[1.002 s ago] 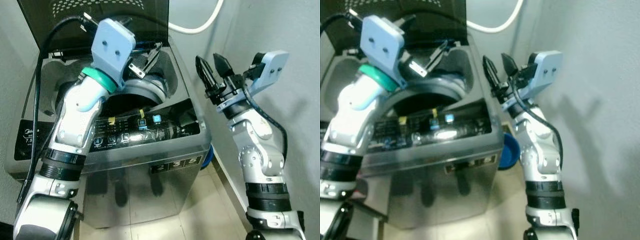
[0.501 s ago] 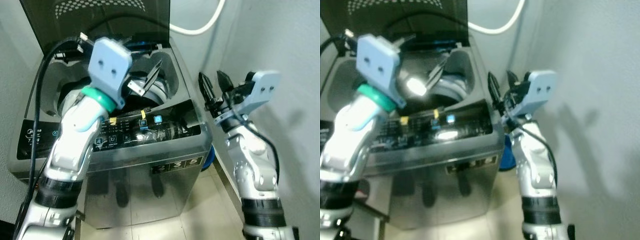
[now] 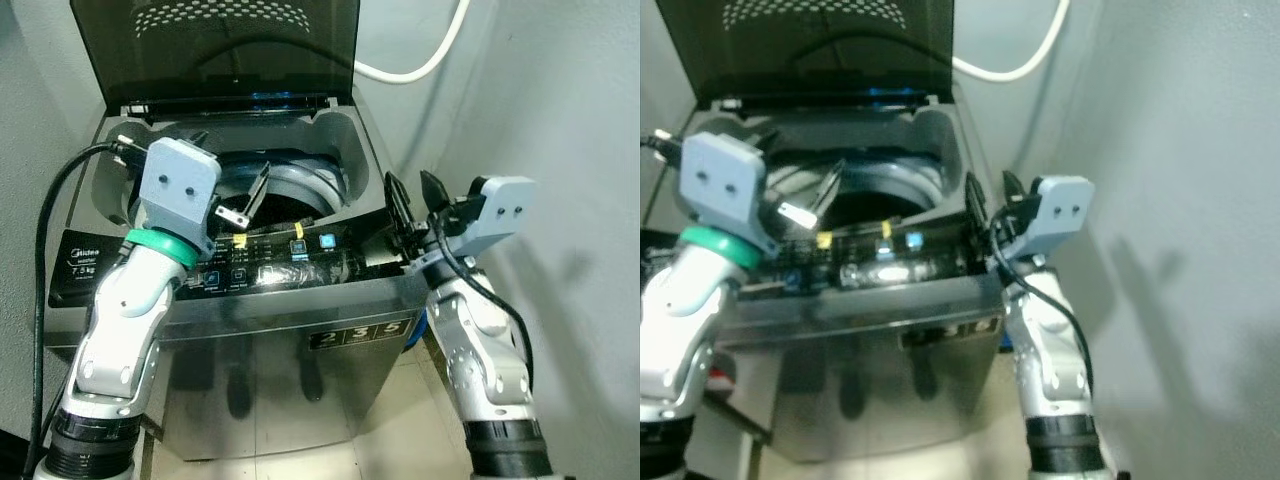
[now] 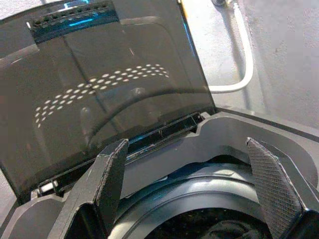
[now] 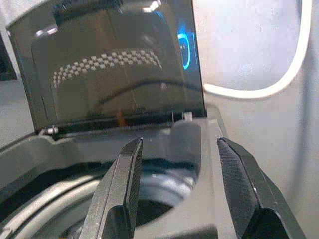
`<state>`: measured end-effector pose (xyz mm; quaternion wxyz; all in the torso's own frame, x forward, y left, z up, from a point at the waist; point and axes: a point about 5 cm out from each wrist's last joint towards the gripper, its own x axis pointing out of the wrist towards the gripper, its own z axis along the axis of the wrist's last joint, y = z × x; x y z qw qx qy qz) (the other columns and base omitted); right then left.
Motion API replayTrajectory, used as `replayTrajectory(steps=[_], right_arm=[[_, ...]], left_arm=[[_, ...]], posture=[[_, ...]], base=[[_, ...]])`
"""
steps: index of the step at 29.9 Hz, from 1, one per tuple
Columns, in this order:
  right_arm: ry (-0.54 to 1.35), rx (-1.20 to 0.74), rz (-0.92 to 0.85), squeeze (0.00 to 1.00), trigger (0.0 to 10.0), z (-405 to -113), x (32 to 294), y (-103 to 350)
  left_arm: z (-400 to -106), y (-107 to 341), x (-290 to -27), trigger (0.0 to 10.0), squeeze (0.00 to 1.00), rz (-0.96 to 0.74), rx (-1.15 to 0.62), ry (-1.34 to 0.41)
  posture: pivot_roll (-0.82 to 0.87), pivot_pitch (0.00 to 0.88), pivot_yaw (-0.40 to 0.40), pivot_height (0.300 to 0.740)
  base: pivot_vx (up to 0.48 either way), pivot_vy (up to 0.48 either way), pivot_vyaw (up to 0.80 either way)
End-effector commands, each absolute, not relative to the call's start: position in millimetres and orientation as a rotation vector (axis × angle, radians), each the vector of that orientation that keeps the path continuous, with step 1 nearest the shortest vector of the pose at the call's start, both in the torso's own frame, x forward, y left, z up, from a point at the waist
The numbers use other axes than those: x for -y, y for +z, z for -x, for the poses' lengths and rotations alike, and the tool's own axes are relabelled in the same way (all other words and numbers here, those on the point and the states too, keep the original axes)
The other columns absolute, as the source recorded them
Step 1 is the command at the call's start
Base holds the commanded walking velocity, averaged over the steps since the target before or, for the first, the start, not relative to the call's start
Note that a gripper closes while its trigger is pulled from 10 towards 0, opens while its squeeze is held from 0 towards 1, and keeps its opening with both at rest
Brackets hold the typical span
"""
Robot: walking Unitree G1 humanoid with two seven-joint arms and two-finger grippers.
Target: Clothes washing
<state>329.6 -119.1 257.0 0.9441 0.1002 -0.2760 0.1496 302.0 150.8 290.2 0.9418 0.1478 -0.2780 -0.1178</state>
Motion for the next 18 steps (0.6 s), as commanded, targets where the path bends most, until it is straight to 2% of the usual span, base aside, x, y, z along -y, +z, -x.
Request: replayTrajectory(steps=[1,18], right_arm=[[0.284,0.578,-0.199,0.0,10.0,-333.4,121.0,259.5],[0.281,0.607,-0.187,0.0,10.0,-340.0,121.2,266.7]], left_arm=[[-301.6,288.6,-155.0,10.0,0.0,-0.293,0.555,-0.206],[-305.6,289.1,-159.7,10.0,0.0,-0.247,0.554,-0.143]], posture=[[0.1,0.073,0.002,0.74],[0.09,0.06,-0.01,0.74]], base=[[0.0,0.0,0.0],[0.0,0.0,0.0]])
